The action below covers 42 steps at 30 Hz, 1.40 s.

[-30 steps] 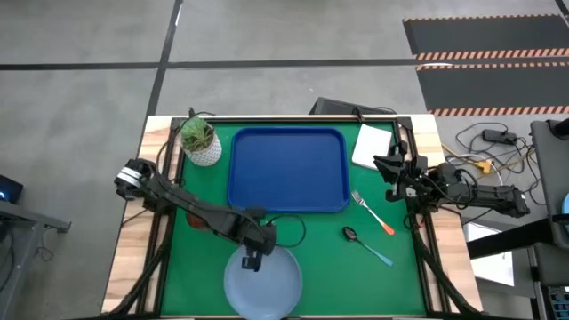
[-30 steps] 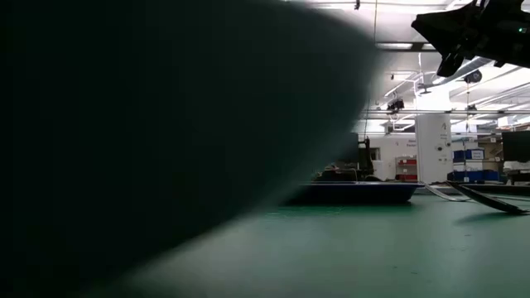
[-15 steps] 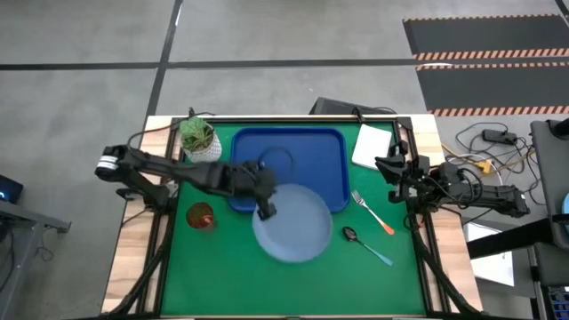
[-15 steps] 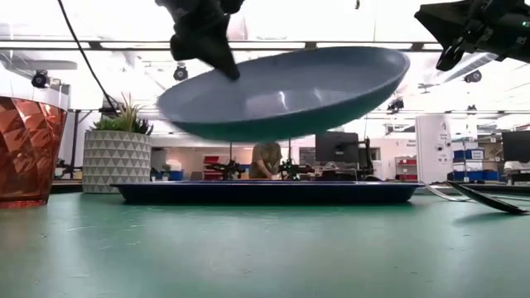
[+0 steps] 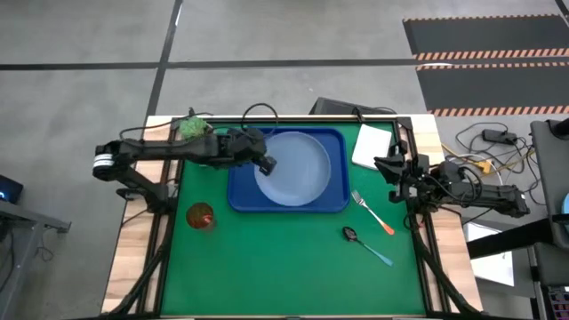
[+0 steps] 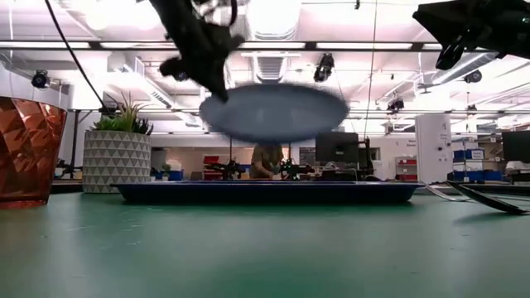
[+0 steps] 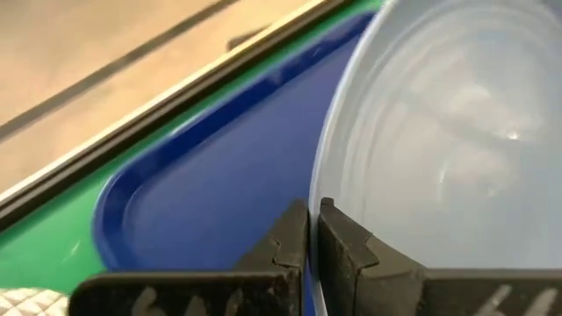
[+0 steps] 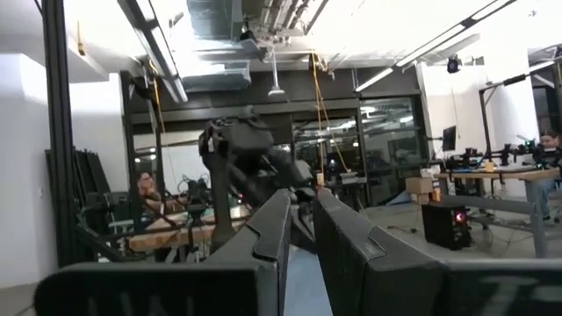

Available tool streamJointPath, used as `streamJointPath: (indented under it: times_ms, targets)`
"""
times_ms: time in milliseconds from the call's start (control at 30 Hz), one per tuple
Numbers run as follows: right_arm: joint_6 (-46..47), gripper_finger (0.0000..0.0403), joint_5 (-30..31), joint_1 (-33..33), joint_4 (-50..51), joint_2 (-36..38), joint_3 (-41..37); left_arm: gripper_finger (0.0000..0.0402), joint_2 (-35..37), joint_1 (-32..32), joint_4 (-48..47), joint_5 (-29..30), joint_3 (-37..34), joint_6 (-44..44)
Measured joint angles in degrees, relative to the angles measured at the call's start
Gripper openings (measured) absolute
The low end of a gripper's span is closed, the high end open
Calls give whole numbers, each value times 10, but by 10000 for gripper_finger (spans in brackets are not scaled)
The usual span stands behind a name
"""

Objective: Pick and place plate/cup/fork/spoon on tray
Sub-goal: Put the blue plate on the left of the blue tray

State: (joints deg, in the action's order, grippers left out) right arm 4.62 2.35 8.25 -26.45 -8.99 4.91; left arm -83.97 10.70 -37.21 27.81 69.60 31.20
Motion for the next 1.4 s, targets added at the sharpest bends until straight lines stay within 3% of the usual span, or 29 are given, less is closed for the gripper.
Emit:
streamJointPath:
  times_ms: [200,467,1067,1400]
  targets:
    - [3,43,0,0,13,-1,4,0,-27,50,-13,-4,-17,-1]
    - [3,43,0,0,15,-1,4,0,-42,67,-74,-12,-26,1]
    - [3,43,2,0,15,-1,4,0,-43,70,-63,0,-84,2]
    - [0,43,2,0,15,-1,4,0,-43,73,-8,0,-119,1]
